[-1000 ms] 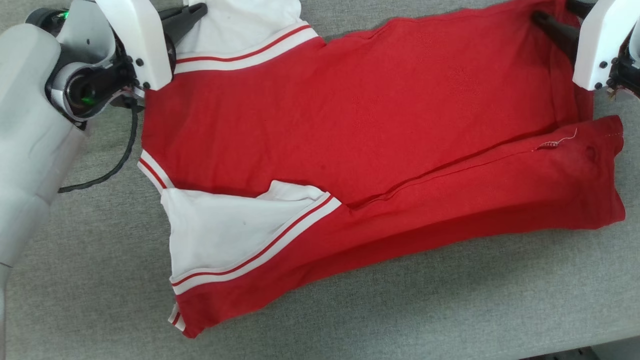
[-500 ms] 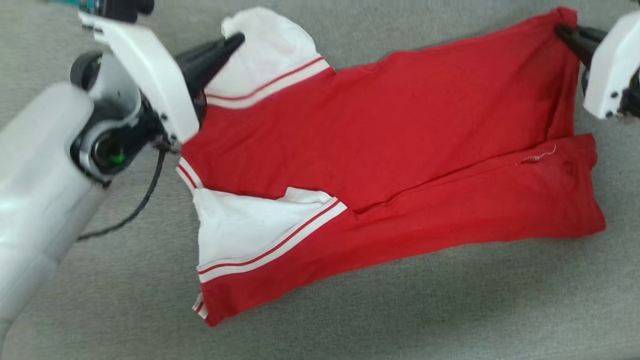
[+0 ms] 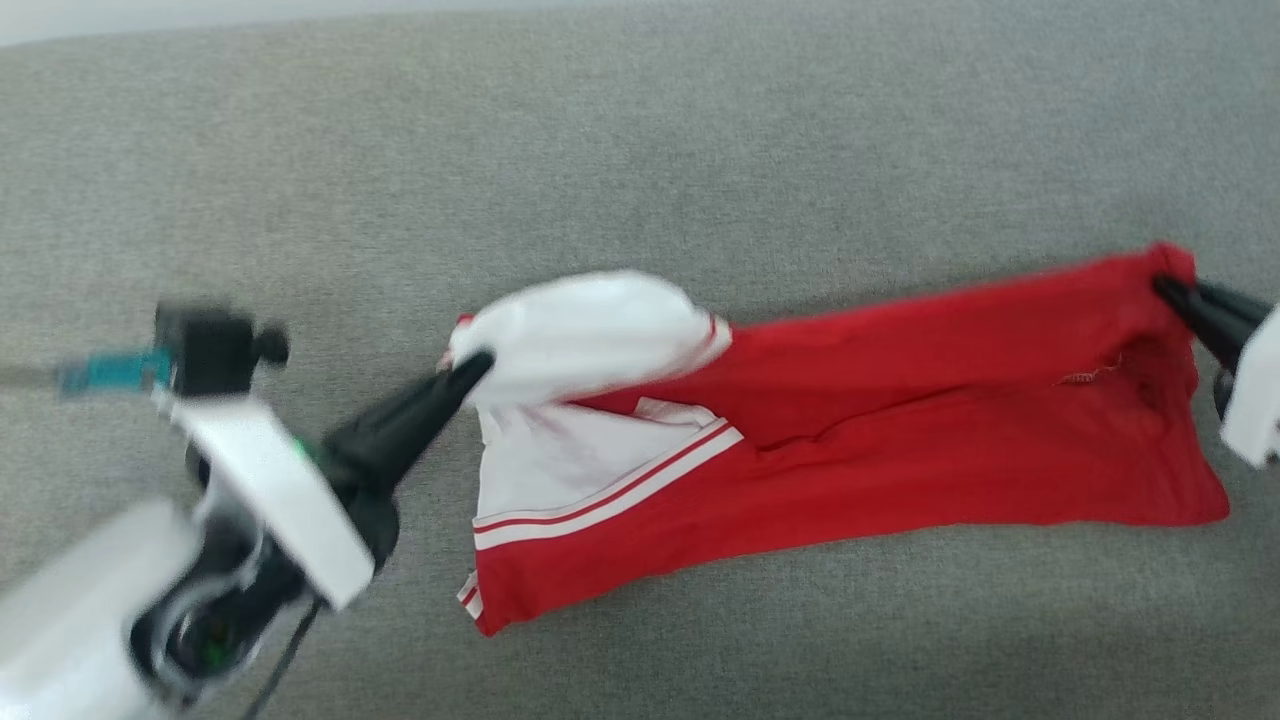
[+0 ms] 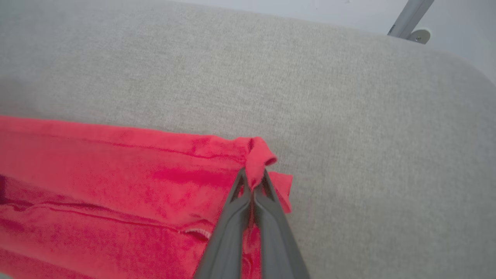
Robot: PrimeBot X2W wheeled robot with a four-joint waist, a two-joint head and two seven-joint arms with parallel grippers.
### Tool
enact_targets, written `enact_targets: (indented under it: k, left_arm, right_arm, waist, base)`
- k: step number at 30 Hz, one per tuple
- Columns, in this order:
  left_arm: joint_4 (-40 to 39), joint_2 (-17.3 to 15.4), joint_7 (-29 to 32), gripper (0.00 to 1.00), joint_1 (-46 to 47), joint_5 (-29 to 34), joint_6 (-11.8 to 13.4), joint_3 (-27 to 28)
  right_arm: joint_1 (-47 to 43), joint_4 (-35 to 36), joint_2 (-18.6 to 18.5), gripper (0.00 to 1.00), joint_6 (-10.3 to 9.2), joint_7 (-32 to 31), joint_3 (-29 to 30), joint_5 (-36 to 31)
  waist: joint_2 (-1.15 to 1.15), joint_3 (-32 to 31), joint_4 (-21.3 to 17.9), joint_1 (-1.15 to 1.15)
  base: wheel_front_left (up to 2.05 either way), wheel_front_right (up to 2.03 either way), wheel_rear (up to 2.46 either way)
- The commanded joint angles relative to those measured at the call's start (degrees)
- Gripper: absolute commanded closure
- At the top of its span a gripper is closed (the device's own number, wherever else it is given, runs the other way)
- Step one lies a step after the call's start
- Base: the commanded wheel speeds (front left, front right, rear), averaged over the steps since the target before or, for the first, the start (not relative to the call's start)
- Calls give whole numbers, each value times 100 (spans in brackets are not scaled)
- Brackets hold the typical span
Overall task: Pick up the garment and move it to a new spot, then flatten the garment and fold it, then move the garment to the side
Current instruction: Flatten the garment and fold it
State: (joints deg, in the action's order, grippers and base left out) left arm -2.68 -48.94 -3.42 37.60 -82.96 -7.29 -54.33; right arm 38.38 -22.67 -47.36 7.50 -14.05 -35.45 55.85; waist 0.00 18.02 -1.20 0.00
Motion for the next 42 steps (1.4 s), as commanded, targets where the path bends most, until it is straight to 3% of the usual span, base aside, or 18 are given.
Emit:
enact_targets:
  k: [1,4,7,17,18,19,20,21,22,24,25,32,37,42]
  left_arm:
    - [-159,-148,-244,100,-366,-131,32,37]
    - [-390,-215,-593,100,-906,-196,73,-46]
    - [-397,-60,-774,100,-1194,-244,76,-136]
    - [602,568,-912,100,-1190,-183,31,-238]
    - [705,616,-927,94,-1169,-176,33,-233]
    - [808,651,-919,85,-1145,-122,33,-250]
    - [888,684,-929,71,-1125,-65,26,-268]
    - [976,707,-953,57,-1108,3,31,-274]
    - [1048,740,-973,30,-1101,47,30,-291]
    - [1113,838,-1026,6,-1136,82,22,-258]
    - [1143,867,-1051,0,-1176,99,23,-212]
    - [1275,1145,-1171,0,-1468,683,238,161]
    - [1480,1737,-1179,0,-2014,1681,342,1195]
    - [1754,2385,-1181,0,-2574,3184,478,2242]
  right_arm:
    - [-333,112,-83,100,-2,92,164,25]
    - [-902,259,-37,100,-2,198,462,55]
    - [-1316,326,100,100,-2,260,746,76]
    - [-1555,21,668,100,-2,307,1263,-538]
    - [-1550,5,727,72,-2,295,1288,-614]
    - [-1549,2,790,52,-2,321,1326,-676]
    - [-1567,-1,834,13,-2,331,1372,-727]
    - [-1596,5,859,0,-2,330,1420,-769]
    - [-1633,21,881,0,-2,343,1484,-786]
    - [-1726,52,930,0,-2,329,1627,-768]
    - [-1771,73,942,0,-2,288,1689,-755]
    - [-2025,-203,1104,0,-2,-84,2041,-650]
    - [-2209,-699,1235,0,-3,-354,2211,-380]
    - [-2309,-1069,1205,0,-11,-556,2349,-248]
  waist:
    - [0,-54,51,0]
    - [0,-28,73,0]
    - [0,41,107,0]
    - [0,196,82,0]
    - [0,188,77,0]
    - [0,173,70,0]
    - [0,147,66,0]
    - [0,117,64,0]
    - [0,83,67,0]
    - [0,12,84,0]
    - [0,-25,98,0]
    - [0,-218,351,0]
    - [0,-373,669,0]
    - [0,-486,927,0]
  base:
    - [0,0,0]
    - [0,0,0]
    - [0,0,0]
    - [0,0,0]
    - [0,0,0]
    - [0,0,0]
    - [0,0,0]
    - [0,0,0]
    - [0,0,0]
    - [0,0,0]
    - [0,0,0]
    - [0,0,0]
    - [0,0,0]
    - [0,0,0]
